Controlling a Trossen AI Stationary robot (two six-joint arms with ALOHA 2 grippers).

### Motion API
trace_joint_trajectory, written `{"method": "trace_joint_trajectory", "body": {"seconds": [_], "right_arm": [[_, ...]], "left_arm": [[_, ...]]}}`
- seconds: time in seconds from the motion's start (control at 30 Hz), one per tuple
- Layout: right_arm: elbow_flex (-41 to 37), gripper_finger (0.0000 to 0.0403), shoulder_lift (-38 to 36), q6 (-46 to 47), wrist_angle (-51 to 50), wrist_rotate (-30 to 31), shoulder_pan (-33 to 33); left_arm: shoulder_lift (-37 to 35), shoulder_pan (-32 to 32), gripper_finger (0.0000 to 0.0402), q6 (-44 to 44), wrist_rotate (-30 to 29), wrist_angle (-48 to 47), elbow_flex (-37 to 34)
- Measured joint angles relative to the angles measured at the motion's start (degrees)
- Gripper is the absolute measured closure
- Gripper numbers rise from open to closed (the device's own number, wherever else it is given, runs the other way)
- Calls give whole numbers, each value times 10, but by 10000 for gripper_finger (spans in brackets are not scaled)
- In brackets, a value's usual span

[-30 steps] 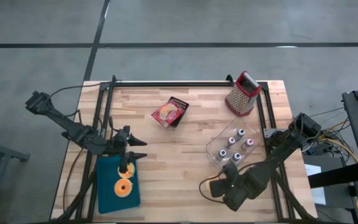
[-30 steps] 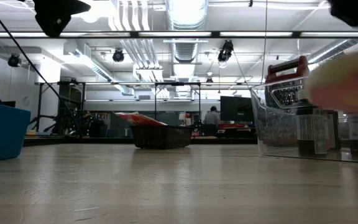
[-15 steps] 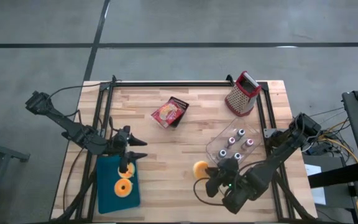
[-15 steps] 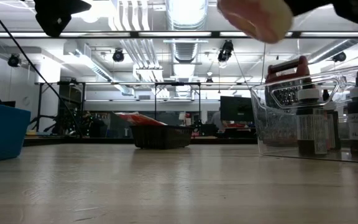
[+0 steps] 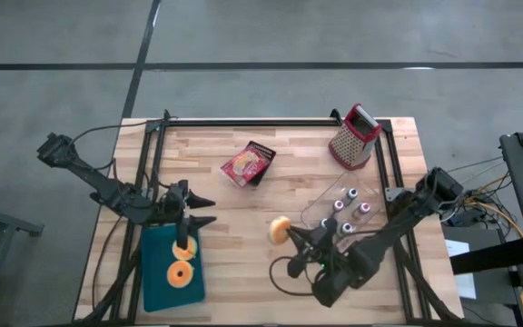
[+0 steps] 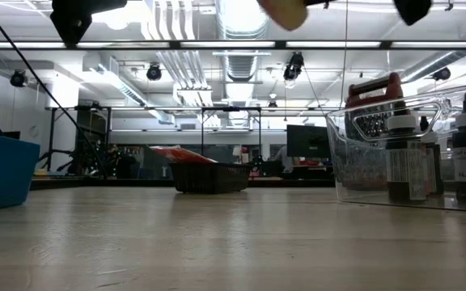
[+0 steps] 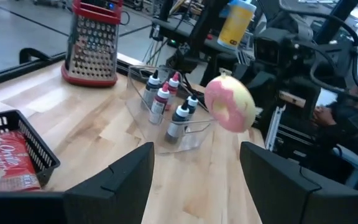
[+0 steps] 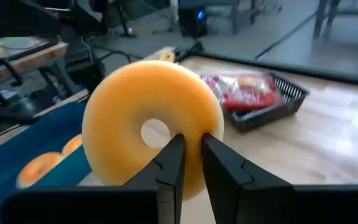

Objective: Pick & Place Food Item
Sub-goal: Put the yellow donut into the blue bin

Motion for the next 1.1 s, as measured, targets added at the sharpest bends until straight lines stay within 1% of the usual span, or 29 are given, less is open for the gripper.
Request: {"method": "trace_joint_trajectory", "body": {"seconds": [0.1,0.2,0.33,0.53,1.1], "right_arm": [[0,355,17,-46,42,13,-18],[0,355,25,-70,65,27,-36],[0,355,29,-81,65,24,-50],[0,355,29,-101,66,23,-48],[0,355,29,-128,66,23,-51]], "left_arm": [[0,0,158,0,-6,0,0],[0,0,158,-4,-7,0,0],[0,0,158,-5,-7,0,-1],[0,-1,158,-21,-7,0,-18],[0,-1,158,-25,-5,0,-19]]}}
